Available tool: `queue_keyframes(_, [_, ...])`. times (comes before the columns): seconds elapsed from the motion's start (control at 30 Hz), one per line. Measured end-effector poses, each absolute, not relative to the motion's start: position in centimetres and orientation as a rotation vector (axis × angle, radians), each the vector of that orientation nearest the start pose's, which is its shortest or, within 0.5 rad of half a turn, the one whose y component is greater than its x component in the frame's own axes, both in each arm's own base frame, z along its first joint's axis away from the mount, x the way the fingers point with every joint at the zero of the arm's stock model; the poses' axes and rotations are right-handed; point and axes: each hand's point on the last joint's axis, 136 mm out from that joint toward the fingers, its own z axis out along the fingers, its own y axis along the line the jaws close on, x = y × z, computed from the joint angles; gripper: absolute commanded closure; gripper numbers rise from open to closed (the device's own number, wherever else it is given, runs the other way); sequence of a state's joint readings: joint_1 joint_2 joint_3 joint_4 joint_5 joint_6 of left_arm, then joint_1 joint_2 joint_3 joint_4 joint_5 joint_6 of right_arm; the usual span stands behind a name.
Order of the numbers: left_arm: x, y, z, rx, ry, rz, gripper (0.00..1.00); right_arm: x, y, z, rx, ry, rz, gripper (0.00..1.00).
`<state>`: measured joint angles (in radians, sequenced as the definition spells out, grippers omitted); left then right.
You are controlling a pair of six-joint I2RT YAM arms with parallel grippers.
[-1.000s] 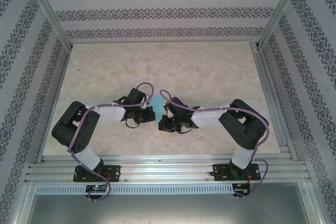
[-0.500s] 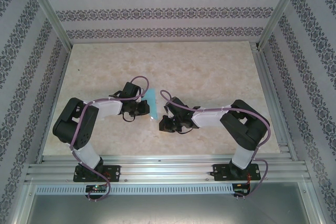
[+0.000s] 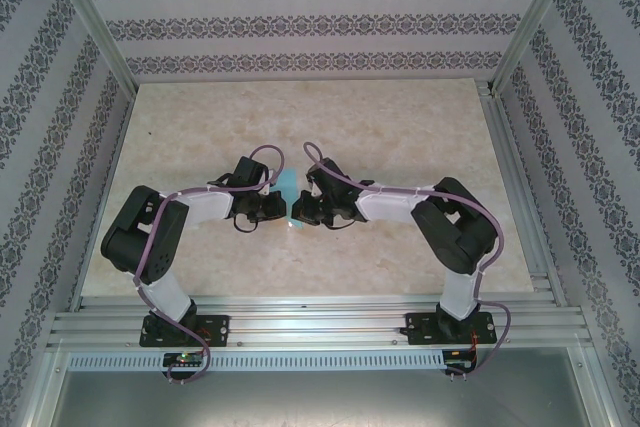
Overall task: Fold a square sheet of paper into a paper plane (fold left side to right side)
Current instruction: Third fold the triangle at the center of the table.
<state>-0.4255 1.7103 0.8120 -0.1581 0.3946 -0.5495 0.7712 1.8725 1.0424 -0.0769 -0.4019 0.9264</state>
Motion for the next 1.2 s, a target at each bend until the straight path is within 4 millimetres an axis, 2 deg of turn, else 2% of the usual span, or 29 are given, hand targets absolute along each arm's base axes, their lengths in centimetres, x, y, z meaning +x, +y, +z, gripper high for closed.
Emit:
queue_keyframes(0.13, [31.0,-21.3,1.8,-0.026,2.758,-0.827,0.92,28.0,36.6,2.9,0.055,2.836,1.075,0.92])
queue_keyframes(0.43, [31.0,-21.5,1.8,-0.021,2.757,-0.841,0.91,27.4,36.1,1.4,0.081,2.897,1.025,0.93])
queue_keyframes(0.83, [31.1,-21.4,2.1,-0.005,2.771,-0.826,0.83,27.2,35.7,1.2,0.059,2.922,0.967,0.96])
queue_keyframes(1.2, [32.1,-19.6,1.9,-0.032,2.772,-0.796,0.84,27.1,35.7,1.1,0.065,2.925,0.968,0.97])
